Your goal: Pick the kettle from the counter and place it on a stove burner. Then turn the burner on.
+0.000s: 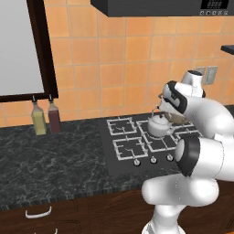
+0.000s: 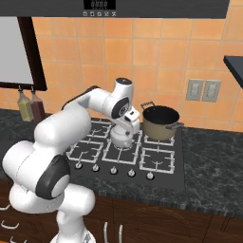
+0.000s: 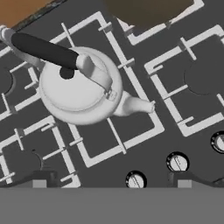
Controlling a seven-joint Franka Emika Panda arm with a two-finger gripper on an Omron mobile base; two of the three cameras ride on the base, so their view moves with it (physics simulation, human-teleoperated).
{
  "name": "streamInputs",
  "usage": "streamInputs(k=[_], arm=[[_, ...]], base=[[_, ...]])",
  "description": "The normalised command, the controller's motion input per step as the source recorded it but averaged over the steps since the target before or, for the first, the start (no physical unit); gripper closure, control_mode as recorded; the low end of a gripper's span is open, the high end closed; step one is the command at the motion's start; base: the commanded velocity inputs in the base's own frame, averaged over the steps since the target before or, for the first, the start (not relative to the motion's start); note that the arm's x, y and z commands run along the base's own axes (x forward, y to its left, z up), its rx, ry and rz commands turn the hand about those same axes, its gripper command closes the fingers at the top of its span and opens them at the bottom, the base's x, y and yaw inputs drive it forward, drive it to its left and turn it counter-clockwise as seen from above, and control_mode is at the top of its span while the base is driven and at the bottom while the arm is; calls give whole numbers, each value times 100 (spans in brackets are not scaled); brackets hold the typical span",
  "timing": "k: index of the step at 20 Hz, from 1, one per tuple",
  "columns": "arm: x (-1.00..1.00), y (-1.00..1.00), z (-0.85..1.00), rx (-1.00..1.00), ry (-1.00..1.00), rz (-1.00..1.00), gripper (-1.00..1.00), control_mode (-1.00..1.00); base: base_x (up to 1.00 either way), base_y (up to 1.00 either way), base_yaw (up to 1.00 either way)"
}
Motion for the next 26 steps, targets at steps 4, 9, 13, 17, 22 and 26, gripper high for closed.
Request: streamInputs(k=[4, 9, 13, 17, 22, 26], arm=[[-34, 0, -50, -16, 0, 39, -100, -100], [-40, 0, -59, -12, -2, 34, -100, -100], [-40, 1, -63, -9, -4, 29, -100, -100], [-27, 11, -60, -6, -6, 25, -100, -100], [-20, 13, -60, -1, -9, 19, -100, -100], [-10, 6, -47, 0, -3, 13, -100, -100]], base=[[0, 0, 0], [0, 0, 0], [0, 0, 0], [0, 0, 0], [0, 0, 0], [0, 0, 0]])
